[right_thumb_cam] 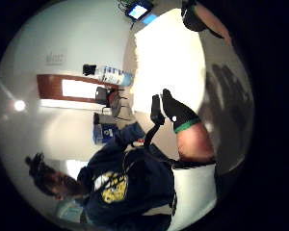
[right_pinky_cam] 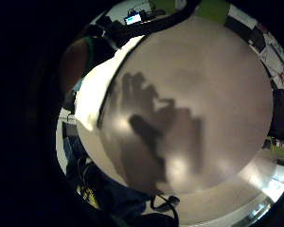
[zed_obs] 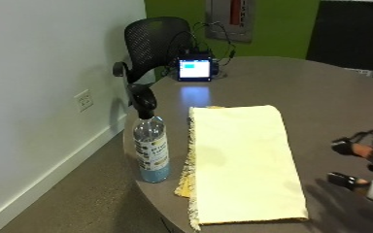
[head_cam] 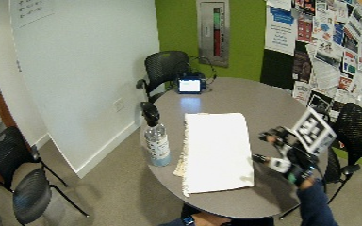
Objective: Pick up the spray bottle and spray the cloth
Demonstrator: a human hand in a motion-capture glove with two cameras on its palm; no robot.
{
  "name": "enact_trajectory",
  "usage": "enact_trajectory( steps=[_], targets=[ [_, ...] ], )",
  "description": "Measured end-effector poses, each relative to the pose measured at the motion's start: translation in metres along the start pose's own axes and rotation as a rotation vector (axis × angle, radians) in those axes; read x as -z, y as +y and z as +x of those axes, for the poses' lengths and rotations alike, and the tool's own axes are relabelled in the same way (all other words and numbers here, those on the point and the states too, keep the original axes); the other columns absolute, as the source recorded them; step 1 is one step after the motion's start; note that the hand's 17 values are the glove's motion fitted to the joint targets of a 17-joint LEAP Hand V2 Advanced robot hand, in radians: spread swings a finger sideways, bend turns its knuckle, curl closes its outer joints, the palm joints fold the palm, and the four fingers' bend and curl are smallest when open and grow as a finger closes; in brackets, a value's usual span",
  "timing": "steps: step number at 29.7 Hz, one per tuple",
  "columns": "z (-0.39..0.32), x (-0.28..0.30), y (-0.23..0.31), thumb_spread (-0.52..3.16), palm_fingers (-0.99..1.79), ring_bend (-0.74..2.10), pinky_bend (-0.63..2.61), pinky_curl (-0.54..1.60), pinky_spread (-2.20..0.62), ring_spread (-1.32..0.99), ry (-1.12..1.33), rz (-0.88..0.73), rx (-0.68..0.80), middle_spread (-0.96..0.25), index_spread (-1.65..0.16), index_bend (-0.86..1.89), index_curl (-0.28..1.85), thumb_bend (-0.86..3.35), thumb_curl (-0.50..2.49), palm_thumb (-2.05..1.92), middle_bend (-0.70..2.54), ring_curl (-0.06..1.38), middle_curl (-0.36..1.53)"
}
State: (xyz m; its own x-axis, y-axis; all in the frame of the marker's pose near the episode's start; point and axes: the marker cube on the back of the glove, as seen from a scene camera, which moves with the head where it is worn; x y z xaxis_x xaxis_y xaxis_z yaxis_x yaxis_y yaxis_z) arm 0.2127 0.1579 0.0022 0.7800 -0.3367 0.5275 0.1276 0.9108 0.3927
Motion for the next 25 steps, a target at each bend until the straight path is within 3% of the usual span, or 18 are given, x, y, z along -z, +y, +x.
enact_trajectory(
  steps=[5,11,14,25],
  targets=[
    [0.008,0.021,0.059,1.14,0.63,0.2,0.35,0.32,0.19,-0.05,0.035,0.07,-0.173,-0.04,-0.38,0.18,0.29,0.0,0.46,0.68,0.23,0.29,0.36],
    [-0.014,0.027,0.097,1.16,0.73,0.22,0.29,0.31,0.19,-0.07,0.199,0.169,-0.245,-0.05,-0.37,0.17,0.3,-0.01,0.46,0.7,0.24,0.29,0.36],
    [-0.018,0.019,0.101,1.16,0.76,0.23,0.27,0.31,0.19,-0.07,0.25,0.156,-0.302,-0.05,-0.37,0.17,0.31,-0.01,0.46,0.71,0.22,0.3,0.36],
    [-0.032,0.024,0.077,1.17,0.78,0.21,0.23,0.32,0.19,-0.09,0.302,0.108,-0.234,-0.05,-0.36,0.15,0.32,-0.02,0.45,0.72,0.2,0.31,0.36]
  ],
)
